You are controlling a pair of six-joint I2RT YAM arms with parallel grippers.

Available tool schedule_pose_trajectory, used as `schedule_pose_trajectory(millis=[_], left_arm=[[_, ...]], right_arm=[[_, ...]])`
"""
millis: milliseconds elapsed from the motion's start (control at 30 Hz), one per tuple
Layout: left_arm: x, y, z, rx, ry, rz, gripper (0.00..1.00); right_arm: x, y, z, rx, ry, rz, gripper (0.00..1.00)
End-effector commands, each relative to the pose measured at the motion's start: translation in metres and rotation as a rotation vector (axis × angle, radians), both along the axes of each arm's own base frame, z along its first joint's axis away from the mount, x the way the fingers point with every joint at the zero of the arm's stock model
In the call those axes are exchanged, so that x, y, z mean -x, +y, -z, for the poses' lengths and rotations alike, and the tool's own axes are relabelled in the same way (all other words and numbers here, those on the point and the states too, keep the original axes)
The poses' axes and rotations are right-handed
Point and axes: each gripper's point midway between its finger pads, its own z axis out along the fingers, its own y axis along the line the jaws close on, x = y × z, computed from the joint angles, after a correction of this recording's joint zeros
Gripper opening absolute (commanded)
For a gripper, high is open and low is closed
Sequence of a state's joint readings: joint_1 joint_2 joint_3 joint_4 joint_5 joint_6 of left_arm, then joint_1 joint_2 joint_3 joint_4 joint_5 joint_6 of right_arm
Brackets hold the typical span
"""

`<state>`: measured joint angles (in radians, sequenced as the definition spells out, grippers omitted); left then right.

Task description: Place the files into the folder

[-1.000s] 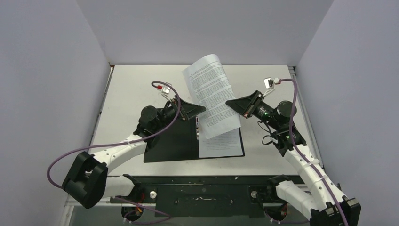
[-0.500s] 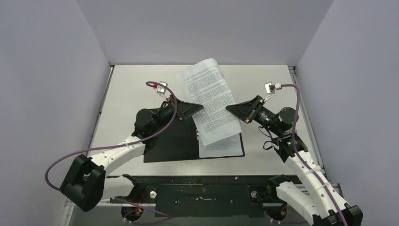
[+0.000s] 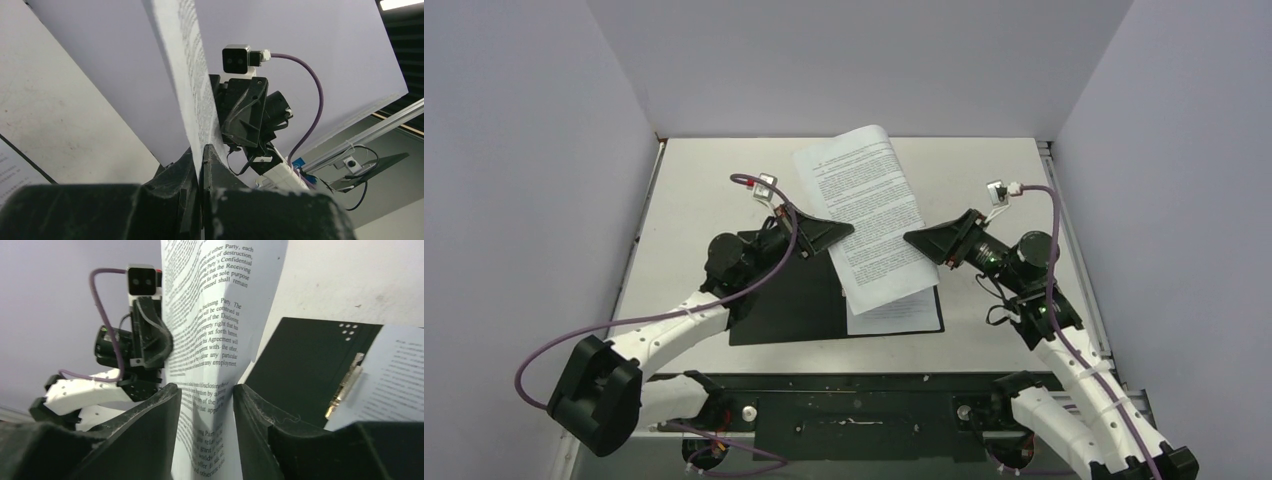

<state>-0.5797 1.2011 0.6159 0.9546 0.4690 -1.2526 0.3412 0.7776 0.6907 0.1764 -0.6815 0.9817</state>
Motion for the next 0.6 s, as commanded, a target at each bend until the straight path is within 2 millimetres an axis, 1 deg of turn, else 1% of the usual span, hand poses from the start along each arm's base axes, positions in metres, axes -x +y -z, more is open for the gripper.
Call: schedule_pose_trajectory(millis=[0, 133, 233, 333, 400, 500, 567], left_arm=[[0.02, 0.007, -0.028, 0.024, -0.118, 0.033, 0.0], [0.039, 0.008, -0.037, -0.006, -0.2, 0.092, 0.0], [0.054, 0.01, -0.045, -0.033, -0.269, 0.131, 0.0], [0.069, 0.013, -0.053, -0.072, -0.337, 0.167, 0.0], [0.08, 0.016, -0.059, -0.092, -0.385, 0.194, 0.0], [0.099, 0.019, -0.066, -0.111, -0.452, 0.249, 0.0], [0.108, 0.022, -0.07, -0.118, -0.488, 0.271, 0.0]], right_arm=[[-0.001, -0.007, 0.002, 0.091, -0.089, 0.039, 0.51], [0.0, -0.009, -0.002, 0.136, -0.144, 0.042, 0.77], [0.0, -0.011, -0.008, 0.174, -0.19, 0.049, 0.89], [0.001, -0.014, -0.015, 0.212, -0.232, 0.061, 0.97], [0.003, -0.016, -0.02, 0.229, -0.256, 0.062, 1.0], [0.014, -0.013, -0.032, 0.208, -0.308, 0.021, 0.92], [0.025, -0.01, -0.046, 0.168, -0.369, -0.017, 0.9]])
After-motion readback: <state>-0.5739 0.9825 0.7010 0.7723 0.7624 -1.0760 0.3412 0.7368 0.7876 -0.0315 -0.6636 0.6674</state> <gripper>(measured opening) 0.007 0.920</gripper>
